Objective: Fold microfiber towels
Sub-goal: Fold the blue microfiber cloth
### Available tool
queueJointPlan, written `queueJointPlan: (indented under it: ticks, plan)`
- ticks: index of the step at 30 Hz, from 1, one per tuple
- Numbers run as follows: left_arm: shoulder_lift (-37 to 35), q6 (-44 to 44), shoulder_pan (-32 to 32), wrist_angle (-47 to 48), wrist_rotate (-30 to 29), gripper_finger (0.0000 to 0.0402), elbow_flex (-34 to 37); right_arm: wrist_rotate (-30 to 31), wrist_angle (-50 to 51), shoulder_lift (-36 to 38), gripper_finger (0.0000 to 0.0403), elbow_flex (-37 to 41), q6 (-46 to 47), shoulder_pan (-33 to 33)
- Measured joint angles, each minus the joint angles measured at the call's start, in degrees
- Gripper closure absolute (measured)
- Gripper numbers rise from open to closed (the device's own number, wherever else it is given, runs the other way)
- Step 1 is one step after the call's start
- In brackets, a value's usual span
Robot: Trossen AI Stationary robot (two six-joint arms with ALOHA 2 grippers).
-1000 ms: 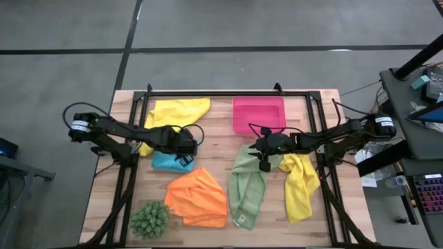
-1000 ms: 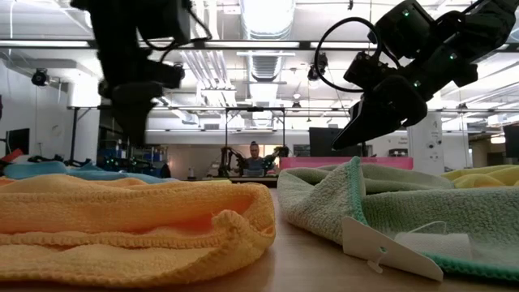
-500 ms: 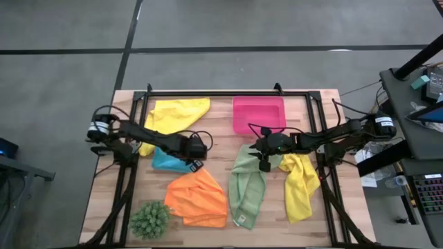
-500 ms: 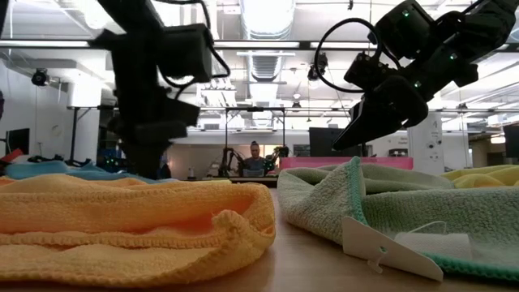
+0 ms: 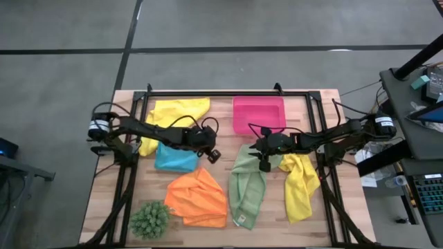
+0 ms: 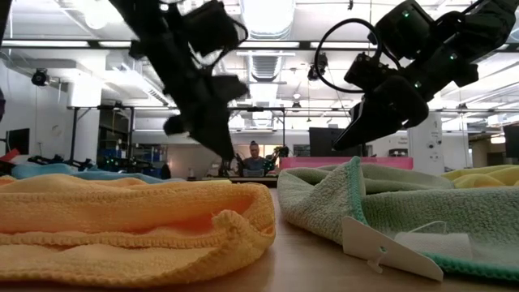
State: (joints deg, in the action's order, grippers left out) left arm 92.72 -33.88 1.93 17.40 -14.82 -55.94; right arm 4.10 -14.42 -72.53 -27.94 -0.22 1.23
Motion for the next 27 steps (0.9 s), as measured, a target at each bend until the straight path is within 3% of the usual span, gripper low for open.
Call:
queueJointPlan:
  ticks: [7,14,21,27]
  plan:
    - [-3.84,-3.40,0.00,18.72,1.90,0.0402,0.63,0.00,0.47,0.02,0.0284,0.02,-0.53,0.02]
    - [-1.74,-6.05,-0.03,19.33,2.85,0.0402,3.84,0.02,0.44,0.02,0.0284,0.02,-0.51,0.02]
    - [3.56,-5.82,0.00,12.12,2.38,0.0402,3.87,0.02,0.42,0.02,0.0284,0.04,-0.42,0.02]
    - [8.24,-4.55,0.34,-5.91,2.26,0.0402,3.65,0.02,0.45,0.02,0.0284,0.04,-0.42,0.02]
